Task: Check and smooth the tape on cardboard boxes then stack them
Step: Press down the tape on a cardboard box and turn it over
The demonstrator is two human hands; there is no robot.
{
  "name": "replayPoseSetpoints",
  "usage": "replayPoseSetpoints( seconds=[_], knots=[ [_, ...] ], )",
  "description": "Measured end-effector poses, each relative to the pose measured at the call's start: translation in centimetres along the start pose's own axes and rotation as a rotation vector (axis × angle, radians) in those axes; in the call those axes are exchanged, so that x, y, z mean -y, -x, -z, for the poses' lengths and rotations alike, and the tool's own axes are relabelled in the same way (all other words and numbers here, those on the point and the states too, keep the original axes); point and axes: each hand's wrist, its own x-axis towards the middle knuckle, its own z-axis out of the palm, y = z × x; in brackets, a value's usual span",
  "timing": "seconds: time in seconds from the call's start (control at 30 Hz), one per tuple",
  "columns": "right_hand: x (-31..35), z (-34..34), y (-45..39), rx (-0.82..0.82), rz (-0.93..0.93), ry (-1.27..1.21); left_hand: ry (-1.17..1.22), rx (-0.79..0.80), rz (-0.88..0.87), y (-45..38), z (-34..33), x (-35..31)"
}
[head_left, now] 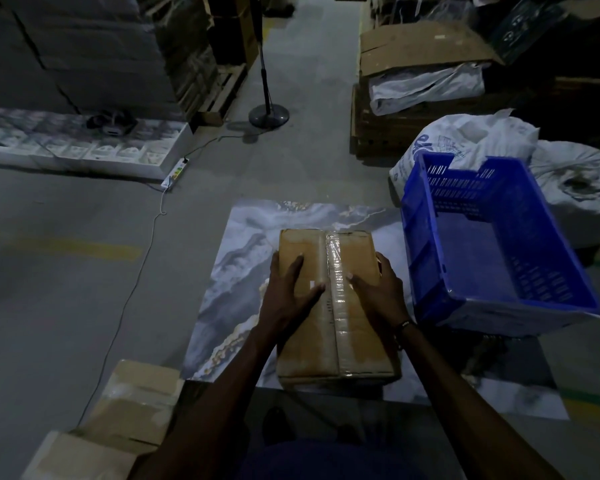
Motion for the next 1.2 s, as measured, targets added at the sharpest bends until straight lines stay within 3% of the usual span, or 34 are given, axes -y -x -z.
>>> replayPoseSetpoints(
  seconds=[0.37, 0.43, 0.53, 0.63, 1.0, 1.2],
  knots=[
    [-2.5, 0.3, 2.0, 0.1, -0.038, -0.093, 0.09, -0.013, 0.1, 1.6, -0.7, 0.2],
    [-2.7, 0.1, 2.4, 0.045, 0.099, 0.141, -0.047, -0.043, -0.006, 2.2, -0.9, -0.1],
    [-3.4, -0.6, 2.2, 0.024, 0.47, 0.532, -0.24, -0.005, -0.138, 2.4, -1.3, -0.5],
    [-3.7, -1.3, 2.7, 0.099, 0.358, 0.611, -0.307, 0.046, -0.109, 2.5, -2.0, 0.0],
    [-3.0, -0.4, 5.4, 0.125, 0.335, 0.727, -0.419, 0.153, -0.039, 4.6, -2.5, -0.3],
    [-5.0, -1.1, 5.6, 0.131, 0.346, 0.742, -0.324, 0.111, -0.044, 5.9, -2.7, -0.1]
  ],
)
